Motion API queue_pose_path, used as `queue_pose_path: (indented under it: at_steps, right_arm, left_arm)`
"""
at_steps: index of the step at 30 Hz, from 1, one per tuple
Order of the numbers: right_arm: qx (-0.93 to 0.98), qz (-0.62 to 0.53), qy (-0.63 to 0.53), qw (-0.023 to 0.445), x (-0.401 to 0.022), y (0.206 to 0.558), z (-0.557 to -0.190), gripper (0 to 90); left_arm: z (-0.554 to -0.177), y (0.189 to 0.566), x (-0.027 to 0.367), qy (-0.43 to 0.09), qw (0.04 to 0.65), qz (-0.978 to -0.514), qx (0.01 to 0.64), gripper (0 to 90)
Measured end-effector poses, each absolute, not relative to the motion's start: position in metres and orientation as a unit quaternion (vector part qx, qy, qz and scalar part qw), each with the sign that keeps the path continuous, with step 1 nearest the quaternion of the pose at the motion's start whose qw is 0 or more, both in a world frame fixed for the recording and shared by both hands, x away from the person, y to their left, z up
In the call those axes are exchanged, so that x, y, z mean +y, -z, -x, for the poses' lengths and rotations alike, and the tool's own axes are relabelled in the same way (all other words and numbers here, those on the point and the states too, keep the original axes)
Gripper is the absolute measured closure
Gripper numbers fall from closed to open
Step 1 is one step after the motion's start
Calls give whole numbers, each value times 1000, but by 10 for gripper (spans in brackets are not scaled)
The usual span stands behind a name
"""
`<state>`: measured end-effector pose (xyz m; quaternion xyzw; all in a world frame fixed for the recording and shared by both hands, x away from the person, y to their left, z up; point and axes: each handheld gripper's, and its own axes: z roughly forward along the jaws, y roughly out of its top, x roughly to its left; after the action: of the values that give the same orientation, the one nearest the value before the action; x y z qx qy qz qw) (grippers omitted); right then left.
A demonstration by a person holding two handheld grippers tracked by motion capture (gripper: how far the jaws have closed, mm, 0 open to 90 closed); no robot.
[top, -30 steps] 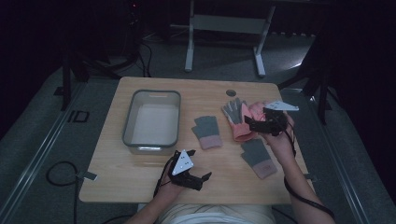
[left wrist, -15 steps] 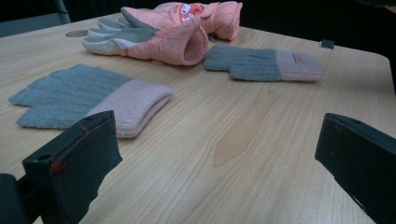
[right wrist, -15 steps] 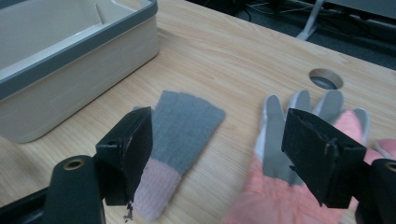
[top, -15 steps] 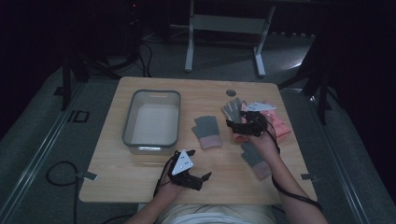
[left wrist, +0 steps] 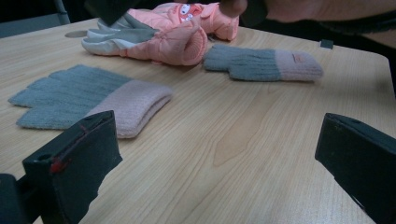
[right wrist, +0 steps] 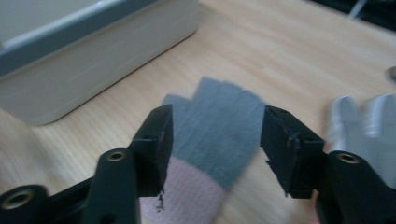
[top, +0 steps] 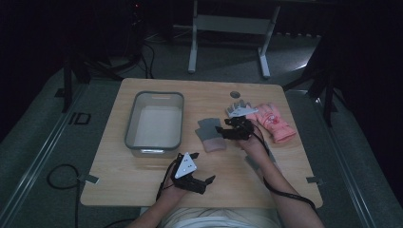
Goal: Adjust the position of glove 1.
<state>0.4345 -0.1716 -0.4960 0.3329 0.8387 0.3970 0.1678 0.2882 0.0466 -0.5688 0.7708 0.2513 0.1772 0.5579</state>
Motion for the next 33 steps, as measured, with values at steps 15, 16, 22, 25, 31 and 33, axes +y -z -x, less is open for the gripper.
queue_pose_path:
  at_steps: [15, 16, 22, 25, 31, 33]
  right_arm:
    - [848, -366, -356, 139, -154, 538, -458, 549]
    - [851, -363, -354, 139, -150, 542, -459, 565]
    - [856, -365, -342, 132, -144, 552, -463, 629]
    - [854, -369, -340, 137, -144, 553, -464, 700]
    - [846, -392, -333, 142, -140, 550, -463, 841]
    - [840, -402, -334, 147, -139, 547, -458, 856]
  left_arm:
    - [-288, 569, 46, -177, 558, -771, 251, 0]
    - [-288, 569, 46, -177, 558, -771, 251, 0]
    - [-289, 569, 46, -176, 558, -770, 254, 0]
    - [-288, 569, 46, -177, 558, -770, 253, 0]
    - [-288, 569, 46, -179, 556, -771, 255, 0]
    - [-289, 569, 46, -178, 556, -771, 255, 0]
